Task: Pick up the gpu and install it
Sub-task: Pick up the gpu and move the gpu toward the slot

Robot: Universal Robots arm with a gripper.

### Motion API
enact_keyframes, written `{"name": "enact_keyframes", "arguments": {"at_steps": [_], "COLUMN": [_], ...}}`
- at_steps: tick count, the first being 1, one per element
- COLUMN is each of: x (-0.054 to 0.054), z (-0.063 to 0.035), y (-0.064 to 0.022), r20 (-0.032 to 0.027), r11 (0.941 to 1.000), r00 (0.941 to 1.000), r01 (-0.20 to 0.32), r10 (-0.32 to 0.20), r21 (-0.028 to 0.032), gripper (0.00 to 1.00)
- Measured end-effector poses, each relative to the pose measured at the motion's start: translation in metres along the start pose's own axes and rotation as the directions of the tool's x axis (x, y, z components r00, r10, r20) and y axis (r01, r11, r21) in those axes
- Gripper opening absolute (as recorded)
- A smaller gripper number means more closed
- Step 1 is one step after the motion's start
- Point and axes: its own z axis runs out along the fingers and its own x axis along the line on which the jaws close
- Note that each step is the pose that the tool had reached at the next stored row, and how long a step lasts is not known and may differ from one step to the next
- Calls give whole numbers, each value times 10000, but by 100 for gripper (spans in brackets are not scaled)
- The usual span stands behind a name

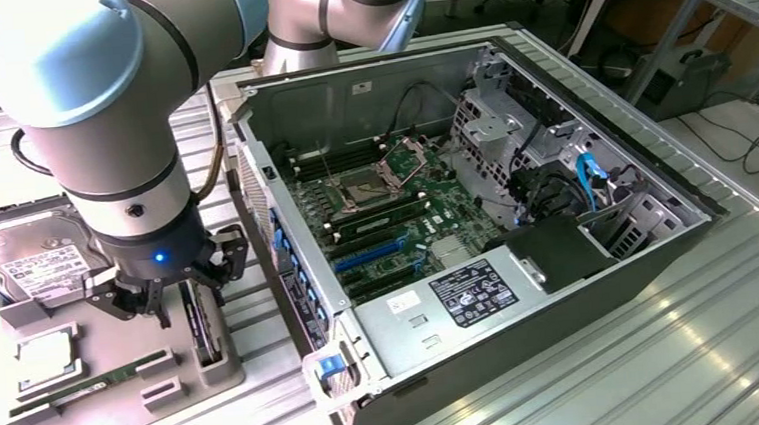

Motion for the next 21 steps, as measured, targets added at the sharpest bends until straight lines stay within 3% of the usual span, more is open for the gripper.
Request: {"name": "enact_keyframes", "arguments": {"at_steps": [7, 11, 21], "x": [0, -2, -13], "z": [3, 9, 21], "y": [0, -1, -1], "r20": [1, 0, -1], "r11": [10000, 10000, 10000], "r00": [10000, 10000, 10000], "r01": [0, 0, -1], "r10": [0, 0, 1], "r21": [0, 0, 1], "gripper": [58, 39, 39]}}
